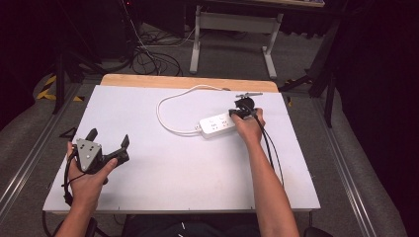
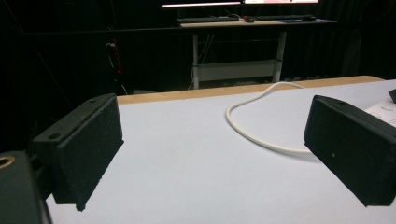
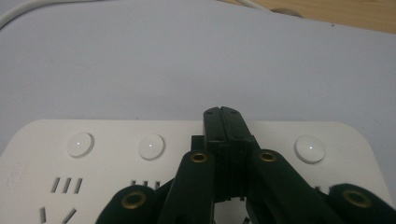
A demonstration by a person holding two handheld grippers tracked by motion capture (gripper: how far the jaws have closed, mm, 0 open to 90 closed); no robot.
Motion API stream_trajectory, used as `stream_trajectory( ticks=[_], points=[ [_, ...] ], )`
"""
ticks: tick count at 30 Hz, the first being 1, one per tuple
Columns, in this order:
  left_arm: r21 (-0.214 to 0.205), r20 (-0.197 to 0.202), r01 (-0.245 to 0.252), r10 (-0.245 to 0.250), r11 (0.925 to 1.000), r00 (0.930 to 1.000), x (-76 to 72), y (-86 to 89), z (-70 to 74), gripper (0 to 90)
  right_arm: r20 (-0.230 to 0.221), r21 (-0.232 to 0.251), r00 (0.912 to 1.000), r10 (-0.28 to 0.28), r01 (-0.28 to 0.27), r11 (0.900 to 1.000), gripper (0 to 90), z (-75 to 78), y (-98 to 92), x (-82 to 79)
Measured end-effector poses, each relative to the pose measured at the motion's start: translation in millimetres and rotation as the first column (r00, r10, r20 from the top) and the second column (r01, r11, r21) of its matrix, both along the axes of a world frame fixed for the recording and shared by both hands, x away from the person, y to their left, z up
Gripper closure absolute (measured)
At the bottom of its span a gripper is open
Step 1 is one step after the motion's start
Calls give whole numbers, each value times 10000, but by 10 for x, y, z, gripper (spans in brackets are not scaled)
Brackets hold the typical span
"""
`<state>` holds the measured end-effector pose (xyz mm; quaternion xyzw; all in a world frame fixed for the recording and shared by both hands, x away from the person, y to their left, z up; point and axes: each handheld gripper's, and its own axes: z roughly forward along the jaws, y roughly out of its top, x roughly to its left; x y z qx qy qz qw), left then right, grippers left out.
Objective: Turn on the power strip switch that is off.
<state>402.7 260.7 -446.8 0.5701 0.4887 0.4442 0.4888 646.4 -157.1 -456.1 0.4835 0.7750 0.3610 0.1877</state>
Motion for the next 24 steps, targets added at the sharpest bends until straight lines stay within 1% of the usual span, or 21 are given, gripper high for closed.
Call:
stream_trajectory(
  ticks=[2, 3, 6, 10, 13, 16, 24],
  points=[
    [3, -1, -1, 1, 10000, 10000, 0, 0, 0, 51, 24, 14, 10000, 4, -4, 10000, 900, 3, 1, 0],
    [4, -9, -3, 3, 10000, 10000, 0, 2, 0, 51, 0, 162, 10000, -48, 48, 9999, 900, 10, -3, 4],
    [1, 2, -12, 12, 10000, 10000, 2, 6, 0, 51, 1, 221, 10000, -98, 98, 9997, 900, 7, -6, 1],
    [-32, 1, 14, -14, 10000, 10000, 5, 3, -1, 51, 85, 39, 9999, -65, 64, 10000, 900, 11, 8, 0],
    [-24, 3, 17, -17, 10000, 10000, 3, 2, 0, 51, 41, 83, 9999, -92, 91, 9999, 900, 12, 7, -2],
    [-29, 5, 12, -12, 10000, 10000, 4, 2, 0, 51, 79, -49, 9999, -96, 96, 9999, 900, 17, 4, -3],
    [-22, -6, 10, -10, 10000, 10000, 9, 0, 0, 51, 55, -84, 9999, -143, 144, 9999, 900, 22, -17, 0]
  ],
)
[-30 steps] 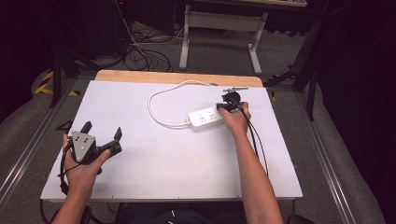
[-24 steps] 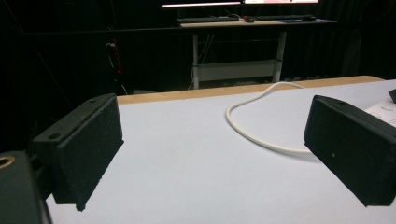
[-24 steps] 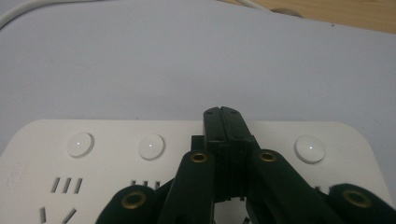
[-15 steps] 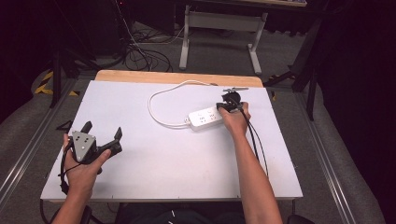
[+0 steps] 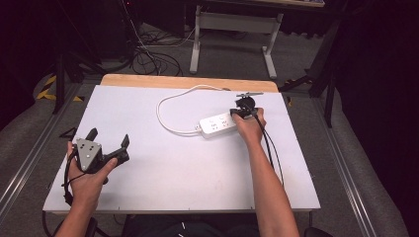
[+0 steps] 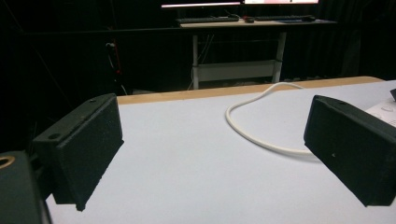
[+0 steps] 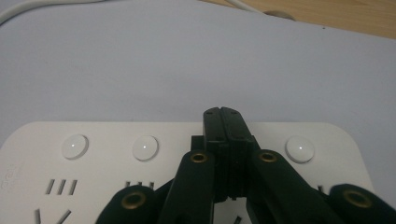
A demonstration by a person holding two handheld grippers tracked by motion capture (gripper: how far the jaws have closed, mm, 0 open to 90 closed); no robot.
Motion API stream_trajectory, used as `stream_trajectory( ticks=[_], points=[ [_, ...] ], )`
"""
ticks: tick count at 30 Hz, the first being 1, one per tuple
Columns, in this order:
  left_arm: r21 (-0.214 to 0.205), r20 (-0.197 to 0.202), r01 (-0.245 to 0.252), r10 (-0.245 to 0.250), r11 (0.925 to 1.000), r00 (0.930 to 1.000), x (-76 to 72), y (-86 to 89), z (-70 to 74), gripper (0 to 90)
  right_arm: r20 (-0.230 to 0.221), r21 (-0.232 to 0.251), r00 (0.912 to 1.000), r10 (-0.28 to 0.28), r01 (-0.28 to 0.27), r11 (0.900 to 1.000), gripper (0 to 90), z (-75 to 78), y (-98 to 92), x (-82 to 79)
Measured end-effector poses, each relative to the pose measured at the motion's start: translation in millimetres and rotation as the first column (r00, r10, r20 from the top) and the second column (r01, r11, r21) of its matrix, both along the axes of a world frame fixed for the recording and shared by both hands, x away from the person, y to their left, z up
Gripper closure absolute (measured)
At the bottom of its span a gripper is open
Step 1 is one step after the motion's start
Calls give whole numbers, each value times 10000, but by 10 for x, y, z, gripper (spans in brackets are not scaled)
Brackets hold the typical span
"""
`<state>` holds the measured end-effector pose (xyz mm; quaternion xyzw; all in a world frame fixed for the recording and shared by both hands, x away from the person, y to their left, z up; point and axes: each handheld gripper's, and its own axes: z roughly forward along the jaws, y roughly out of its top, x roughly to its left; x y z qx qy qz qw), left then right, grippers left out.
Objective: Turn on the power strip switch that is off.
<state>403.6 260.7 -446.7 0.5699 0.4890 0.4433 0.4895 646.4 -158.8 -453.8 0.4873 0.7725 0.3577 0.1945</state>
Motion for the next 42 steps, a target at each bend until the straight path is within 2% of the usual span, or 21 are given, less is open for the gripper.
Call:
stream_trajectory(
  ticks=[24, 26, 30, 40, 42],
  points=[
    [-18, 32, 50, -50, 10000, 10000, 12, -9, 0, 51, -88, -122, 10000, -10, 9, 9999, 900, 24, -1, 1],
    [-21, 22, 49, -49, 10000, 10000, 14, -8, -1, 51, 12, -249, 10000, -27, 28, 9997, 900, 31, -8, -5],
    [5, 18, 54, -54, 10000, 10000, 18, -7, -1, 51, 620, -124, 9981, 40, -32, 9999, 900, 141, -25, -43],
    [43, 10, 135, -135, 9999, 9999, 22, -26, 0, 51, 833, -71, 9965, 65, -59, 10000, 900, 284, -108, -114],
    [45, 3, 136, -136, 9999, 9999, 24, -26, 1, 50, 995, -26, 9949, 142, -140, 9999, 900, 336, -125, -143]
  ],
)
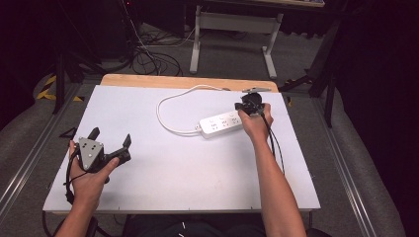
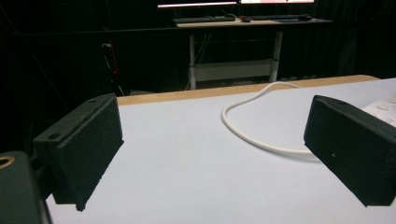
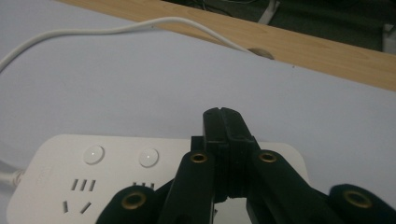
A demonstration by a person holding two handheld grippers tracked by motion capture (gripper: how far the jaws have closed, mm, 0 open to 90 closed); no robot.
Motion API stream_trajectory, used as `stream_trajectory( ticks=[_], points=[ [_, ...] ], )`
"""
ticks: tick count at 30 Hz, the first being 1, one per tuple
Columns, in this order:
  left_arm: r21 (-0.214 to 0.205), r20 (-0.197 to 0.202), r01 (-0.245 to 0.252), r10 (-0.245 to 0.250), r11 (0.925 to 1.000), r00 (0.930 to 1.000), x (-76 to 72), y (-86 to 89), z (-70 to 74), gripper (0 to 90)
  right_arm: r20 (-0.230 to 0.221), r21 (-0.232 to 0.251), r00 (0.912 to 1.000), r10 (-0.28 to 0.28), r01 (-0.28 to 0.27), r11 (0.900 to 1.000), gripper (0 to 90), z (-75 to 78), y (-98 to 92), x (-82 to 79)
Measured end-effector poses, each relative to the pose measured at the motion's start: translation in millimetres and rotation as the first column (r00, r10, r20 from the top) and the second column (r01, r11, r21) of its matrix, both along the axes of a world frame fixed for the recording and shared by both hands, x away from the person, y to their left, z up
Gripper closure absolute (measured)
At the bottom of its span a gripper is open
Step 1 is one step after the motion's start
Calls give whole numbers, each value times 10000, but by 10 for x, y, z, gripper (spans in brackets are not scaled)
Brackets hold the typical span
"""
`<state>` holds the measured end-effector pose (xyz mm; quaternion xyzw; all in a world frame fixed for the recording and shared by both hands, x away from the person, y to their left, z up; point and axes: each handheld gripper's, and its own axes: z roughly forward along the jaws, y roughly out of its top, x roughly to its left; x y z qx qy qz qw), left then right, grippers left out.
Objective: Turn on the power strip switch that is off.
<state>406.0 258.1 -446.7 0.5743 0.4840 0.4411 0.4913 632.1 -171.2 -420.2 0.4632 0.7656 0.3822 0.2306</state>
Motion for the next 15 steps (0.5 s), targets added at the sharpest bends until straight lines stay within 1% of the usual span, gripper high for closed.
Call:
stream_trajectory(
  ticks=[2, 3, 4, 5, 7, 12, 15],
  points=[
    [15, 9, -13, 13, 10000, 10000, 3, 0, 0, 51, 77, 46, 9999, 121, -121, 9999, 900, 42, -13, -31],
    [18, 5, -5, 5, 10000, 10000, 3, -2, -1, 51, 237, -12, 9993, 303, -302, 9995, 900, 77, -27, -67],
    [6, 0, 6, -6, 10000, 10000, 3, -4, -1, 51, 237, -12, 9993, 303, -302, 9995, 900, 77, -27, -67],
    [10, -1, 13, -13, 10000, 10000, 4, -5, -2, 50, 365, 29, 9985, 408, -410, 9992, 900, 109, -43, -115],
    [42, -1, 23, -23, 10000, 10000, 5, -6, -2, 51, 411, 59, 9981, 464, -467, 9989, 900, 119, -50, -133],
    [51, -24, 5, -5, 10000, 10000, 5, -8, -2, 51, 752, 337, 9949, 666, -693, 9970, 900, 183, -109, -246],
    [65, -33, 2, -2, 10000, 10000, 6, -8, -3, 50, 904, 611, 9930, 765, -822, 9947, 900, 224, -147, -319]
  ],
)
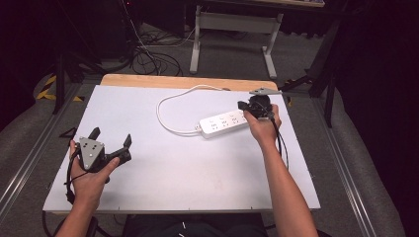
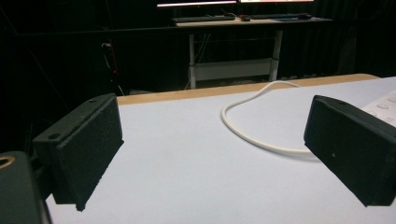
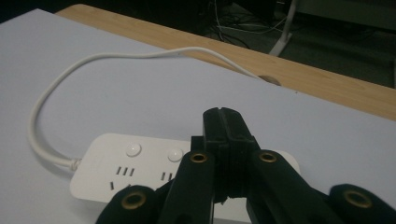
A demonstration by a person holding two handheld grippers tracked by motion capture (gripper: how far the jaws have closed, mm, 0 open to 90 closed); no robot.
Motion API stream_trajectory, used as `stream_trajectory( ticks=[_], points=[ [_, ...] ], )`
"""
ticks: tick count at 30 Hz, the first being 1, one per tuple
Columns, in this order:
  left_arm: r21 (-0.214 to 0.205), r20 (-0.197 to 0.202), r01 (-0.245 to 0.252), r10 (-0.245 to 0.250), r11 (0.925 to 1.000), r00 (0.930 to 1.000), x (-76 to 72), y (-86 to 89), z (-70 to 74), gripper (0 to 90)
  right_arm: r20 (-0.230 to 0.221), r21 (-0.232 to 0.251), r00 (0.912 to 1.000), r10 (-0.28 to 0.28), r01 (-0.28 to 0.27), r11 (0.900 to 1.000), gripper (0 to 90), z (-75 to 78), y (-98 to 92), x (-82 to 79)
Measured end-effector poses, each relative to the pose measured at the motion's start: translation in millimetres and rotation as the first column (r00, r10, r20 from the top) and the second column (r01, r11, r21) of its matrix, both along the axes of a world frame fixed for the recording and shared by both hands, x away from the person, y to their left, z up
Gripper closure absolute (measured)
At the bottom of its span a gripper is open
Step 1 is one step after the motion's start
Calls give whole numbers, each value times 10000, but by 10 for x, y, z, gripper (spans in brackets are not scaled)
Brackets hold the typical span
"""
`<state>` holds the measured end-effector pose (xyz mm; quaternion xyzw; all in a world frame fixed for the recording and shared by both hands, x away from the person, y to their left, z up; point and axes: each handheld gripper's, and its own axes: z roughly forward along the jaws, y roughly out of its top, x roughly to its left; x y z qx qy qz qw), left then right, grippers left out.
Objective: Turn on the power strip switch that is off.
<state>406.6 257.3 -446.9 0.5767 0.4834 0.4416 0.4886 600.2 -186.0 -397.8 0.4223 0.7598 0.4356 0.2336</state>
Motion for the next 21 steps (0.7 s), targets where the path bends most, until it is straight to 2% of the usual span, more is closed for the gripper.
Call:
stream_trajectory(
  ticks=[10, 14, 17, 18, 21],
  points=[
    [7, 3, -10, 10, 10000, 10000, -2, -8, -1, 50, 435, 310, 9979, 486, -500, 9983, 900, 49, -70, -239],
    [1, -17, -13, 13, 10000, 10000, -2, -6, -3, 50, 631, 527, 9954, 717, -750, 9958, 900, 70, -135, -399],
    [1, -31, 11, -11, 10000, 10000, -3, -10, -3, 50, 709, 717, 9945, 773, -824, 9940, 870, 73, -178, -468],
    [2, -25, 16, -16, 10000, 10000, -3, -13, -4, 50, 873, 887, 9930, 789, -867, 9923, 830, 75, -205, -509],
    [15, -21, 32, -32, 10000, 10000, 1, -21, -5, 51, 1031, 928, 9906, 897, -994, 9907, 819, 80, -235, -553]
  ],
)
